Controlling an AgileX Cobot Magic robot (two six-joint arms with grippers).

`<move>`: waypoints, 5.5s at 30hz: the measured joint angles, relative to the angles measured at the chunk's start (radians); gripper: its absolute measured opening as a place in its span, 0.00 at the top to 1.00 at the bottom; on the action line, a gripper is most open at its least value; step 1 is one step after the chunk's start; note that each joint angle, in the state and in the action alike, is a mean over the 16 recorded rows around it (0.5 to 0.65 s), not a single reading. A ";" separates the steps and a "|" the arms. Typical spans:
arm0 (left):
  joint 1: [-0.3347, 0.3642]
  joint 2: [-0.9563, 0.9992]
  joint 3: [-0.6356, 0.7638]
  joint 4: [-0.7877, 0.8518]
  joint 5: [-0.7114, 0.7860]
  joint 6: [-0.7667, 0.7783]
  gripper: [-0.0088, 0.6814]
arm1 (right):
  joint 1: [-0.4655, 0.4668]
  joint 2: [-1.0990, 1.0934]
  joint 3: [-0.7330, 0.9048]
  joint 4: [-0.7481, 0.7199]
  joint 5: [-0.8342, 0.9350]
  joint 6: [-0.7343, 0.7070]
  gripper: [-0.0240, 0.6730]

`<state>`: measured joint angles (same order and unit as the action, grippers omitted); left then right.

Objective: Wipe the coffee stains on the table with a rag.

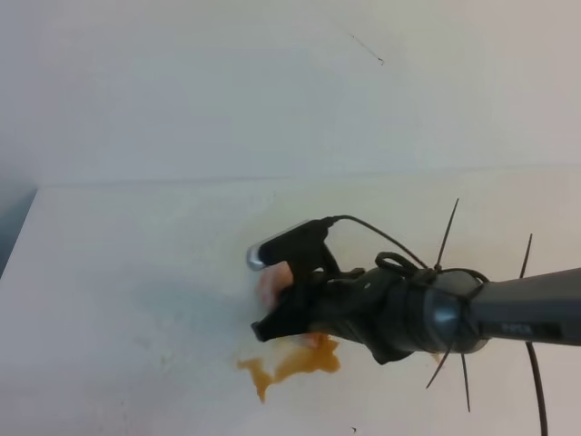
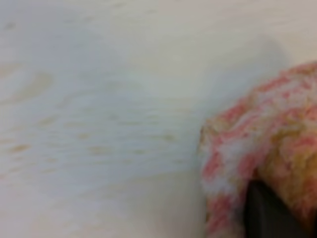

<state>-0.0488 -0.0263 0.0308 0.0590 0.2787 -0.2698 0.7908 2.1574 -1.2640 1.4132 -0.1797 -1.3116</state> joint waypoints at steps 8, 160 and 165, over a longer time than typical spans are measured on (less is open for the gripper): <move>0.000 0.000 0.000 0.000 0.000 0.000 0.99 | -0.040 -0.057 0.116 0.172 -0.182 -0.127 0.88; 0.000 0.000 0.000 0.000 0.000 0.000 0.99 | -0.059 -0.439 0.237 0.340 0.016 -0.179 0.59; 0.000 0.002 -0.002 0.000 0.001 0.000 0.99 | -0.031 -0.637 0.240 0.340 -0.055 -0.277 0.74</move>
<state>-0.0488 -0.0247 0.0289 0.0590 0.2797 -0.2699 0.7596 1.5201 -1.0241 1.7532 -0.2349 -1.5890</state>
